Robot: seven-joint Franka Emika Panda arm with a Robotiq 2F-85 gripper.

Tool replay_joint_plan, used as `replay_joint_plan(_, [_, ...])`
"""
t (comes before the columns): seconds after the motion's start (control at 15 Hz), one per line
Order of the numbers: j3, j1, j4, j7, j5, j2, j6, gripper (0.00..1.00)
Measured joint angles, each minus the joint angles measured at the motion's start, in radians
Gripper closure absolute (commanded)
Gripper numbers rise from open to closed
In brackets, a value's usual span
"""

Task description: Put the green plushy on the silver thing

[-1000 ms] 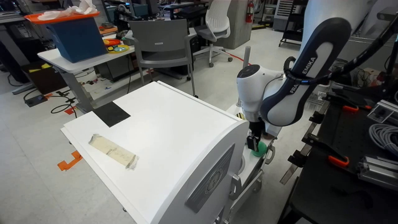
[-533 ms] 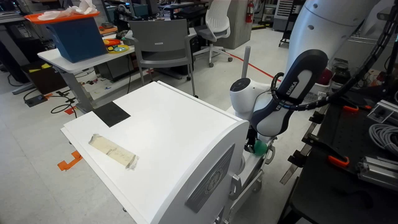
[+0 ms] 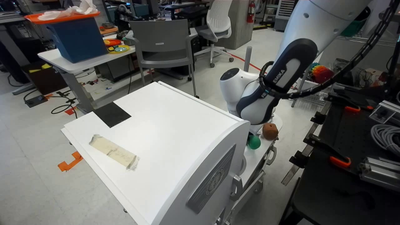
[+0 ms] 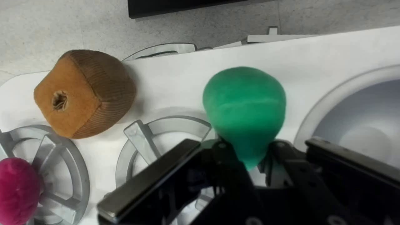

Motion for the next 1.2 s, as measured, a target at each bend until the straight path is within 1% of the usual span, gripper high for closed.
replay_joint_plan(0.27, [0.012, -0.04, 0.005, 0.003, 0.064, -0.074, -0.1, 0.96])
replay_joint_plan(0.47, [0.005, -0.068, 0.016, 0.031, 0.075, -0.096, -0.098, 0.96])
replay_joint_plan(0.6, [-0.013, -0.07, 0.045, 0.062, 0.075, -0.084, -0.075, 0.96])
replay_joint_plan(0.73, [-0.033, -0.067, 0.094, 0.098, 0.074, -0.048, -0.049, 0.96])
replay_joint_plan(0.93, [-0.064, -0.054, 0.185, 0.154, 0.071, 0.039, -0.02, 0.96])
replay_joint_plan(1.2, [-0.118, -0.018, 0.307, 0.224, 0.064, 0.165, -0.022, 0.96])
